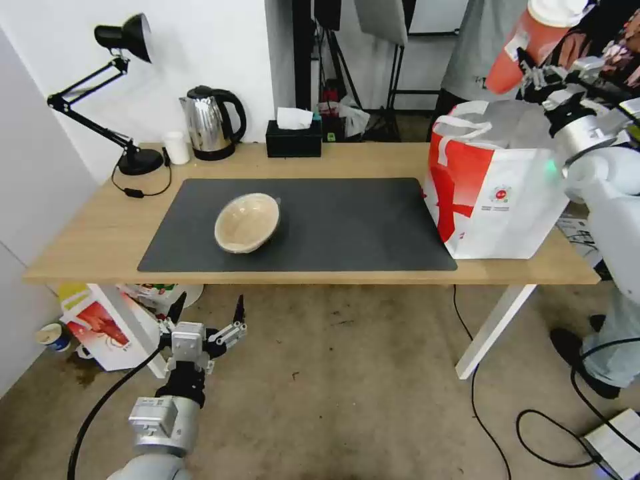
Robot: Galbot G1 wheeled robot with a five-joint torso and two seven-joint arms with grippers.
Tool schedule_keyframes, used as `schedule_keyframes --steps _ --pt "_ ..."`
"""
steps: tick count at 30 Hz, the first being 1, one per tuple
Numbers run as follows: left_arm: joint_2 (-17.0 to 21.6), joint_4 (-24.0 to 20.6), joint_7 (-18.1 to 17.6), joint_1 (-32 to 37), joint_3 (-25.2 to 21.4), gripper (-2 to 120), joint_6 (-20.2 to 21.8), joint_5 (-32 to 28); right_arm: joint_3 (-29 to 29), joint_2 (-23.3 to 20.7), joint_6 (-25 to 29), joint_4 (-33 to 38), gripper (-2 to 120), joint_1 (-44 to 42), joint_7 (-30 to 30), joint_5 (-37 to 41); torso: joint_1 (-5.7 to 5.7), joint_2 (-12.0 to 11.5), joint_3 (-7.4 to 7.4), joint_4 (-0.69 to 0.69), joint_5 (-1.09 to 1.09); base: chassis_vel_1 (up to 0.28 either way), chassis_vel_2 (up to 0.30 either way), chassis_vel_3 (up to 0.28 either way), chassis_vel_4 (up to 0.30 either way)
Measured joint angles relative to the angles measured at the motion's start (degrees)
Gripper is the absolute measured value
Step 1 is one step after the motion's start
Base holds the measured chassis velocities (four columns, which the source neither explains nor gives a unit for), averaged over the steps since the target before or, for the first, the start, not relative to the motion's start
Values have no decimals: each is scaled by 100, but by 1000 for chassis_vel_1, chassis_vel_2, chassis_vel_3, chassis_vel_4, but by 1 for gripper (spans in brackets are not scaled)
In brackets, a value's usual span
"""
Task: Pick up the trash from the table and place it into the takeout bag.
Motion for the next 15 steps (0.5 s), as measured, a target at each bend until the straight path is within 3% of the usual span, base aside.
schedule_keyframes --steps 15 --pt "0 0 0 0 0 100 0 0 -61 381 87 -543 2 420 27 -506 1 0 0 0 0 0 0 0 0"
